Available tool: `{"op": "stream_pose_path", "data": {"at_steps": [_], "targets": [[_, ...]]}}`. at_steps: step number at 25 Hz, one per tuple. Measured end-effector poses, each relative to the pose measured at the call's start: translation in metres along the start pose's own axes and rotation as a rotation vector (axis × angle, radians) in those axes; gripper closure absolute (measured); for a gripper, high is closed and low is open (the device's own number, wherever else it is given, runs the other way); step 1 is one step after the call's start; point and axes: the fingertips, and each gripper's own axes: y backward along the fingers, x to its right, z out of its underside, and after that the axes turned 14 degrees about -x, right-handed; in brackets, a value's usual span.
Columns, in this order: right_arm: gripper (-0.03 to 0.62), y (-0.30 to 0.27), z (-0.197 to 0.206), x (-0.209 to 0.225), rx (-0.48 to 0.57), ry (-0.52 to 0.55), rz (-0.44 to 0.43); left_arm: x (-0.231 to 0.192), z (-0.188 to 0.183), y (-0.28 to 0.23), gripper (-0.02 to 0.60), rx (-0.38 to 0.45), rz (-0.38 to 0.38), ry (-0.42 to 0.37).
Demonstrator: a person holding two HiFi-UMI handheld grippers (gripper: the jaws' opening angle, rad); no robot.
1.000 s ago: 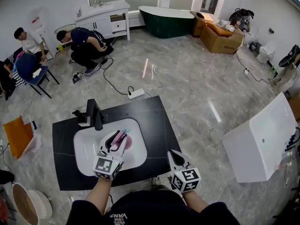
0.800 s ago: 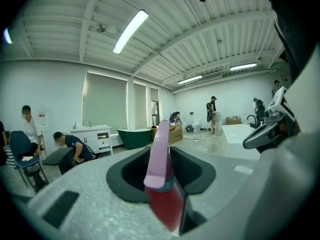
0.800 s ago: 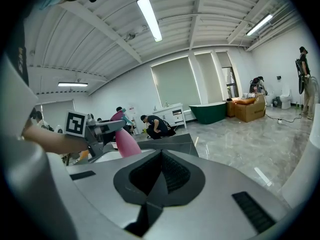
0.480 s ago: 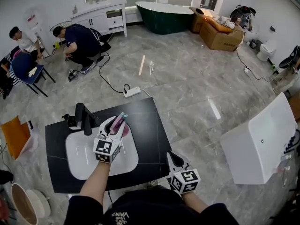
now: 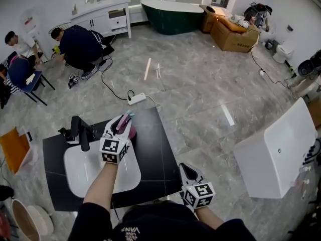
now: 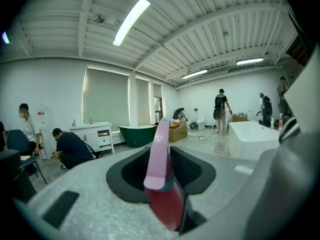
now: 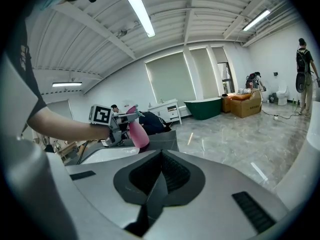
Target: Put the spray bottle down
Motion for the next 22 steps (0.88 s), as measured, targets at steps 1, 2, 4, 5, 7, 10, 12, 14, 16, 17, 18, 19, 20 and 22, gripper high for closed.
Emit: {"op": "stream_pose_path", "data": {"at_steps": [1, 2, 4, 5, 7, 10, 12, 14, 16, 17, 18, 19, 20, 22], "targets": [[0.594, 0.000, 0.000, 0.003, -0.003, -0.001, 0.002, -0.002, -0.002, -0.005, 0.449, 0.004, -0.003, 0.005], [0.594, 0.000, 0.001, 0.006, -0.006, -0.002, 0.004, -0.003, -0.005, -0.010, 0.449, 0.007, -0.005, 0.009], [0.594, 0.000, 0.001, 0.012, -0.012, -0.005, 0.009, -0.008, -0.009, -0.020, 0.449, 0.008, -0.011, 0.013], [0.594, 0.001, 0.001, 0.015, -0.015, -0.006, 0.012, -0.010, -0.011, -0.025, 0.449, 0.006, -0.014, 0.013], [0.594, 0.002, 0.002, 0.020, -0.019, -0.008, 0.016, -0.015, -0.014, -0.033, 0.449, 0.004, -0.018, 0.016], [0.594, 0.005, 0.002, 0.028, -0.023, -0.010, 0.028, -0.020, -0.015, -0.044, 0.448, 0.005, -0.027, 0.041], [0.594, 0.007, 0.002, 0.032, -0.025, -0.013, 0.036, -0.023, -0.016, -0.048, 0.449, 0.009, -0.035, 0.060], [0.594, 0.008, 0.003, 0.035, -0.024, -0.015, 0.042, -0.024, -0.016, -0.051, 0.448, 0.009, -0.039, 0.061], [0.594, 0.009, 0.003, 0.036, -0.023, -0.016, 0.047, -0.024, -0.017, -0.053, 0.446, 0.007, -0.037, 0.060], [0.594, 0.009, 0.003, 0.037, -0.023, -0.016, 0.048, -0.024, -0.017, -0.053, 0.445, 0.002, -0.036, 0.062], [0.594, 0.009, 0.002, 0.036, -0.022, -0.015, 0.047, -0.025, -0.017, -0.054, 0.444, -0.004, -0.037, 0.063], [0.594, 0.008, 0.001, 0.035, -0.020, -0.015, 0.045, -0.025, -0.016, -0.054, 0.443, -0.013, -0.038, 0.064], [0.594, 0.009, 0.001, 0.034, -0.019, -0.014, 0.043, -0.025, -0.016, -0.055, 0.443, -0.022, -0.040, 0.065], [0.594, 0.009, 0.001, 0.032, -0.015, -0.011, 0.041, -0.026, -0.014, -0.055, 0.443, -0.042, -0.041, 0.073]]}}
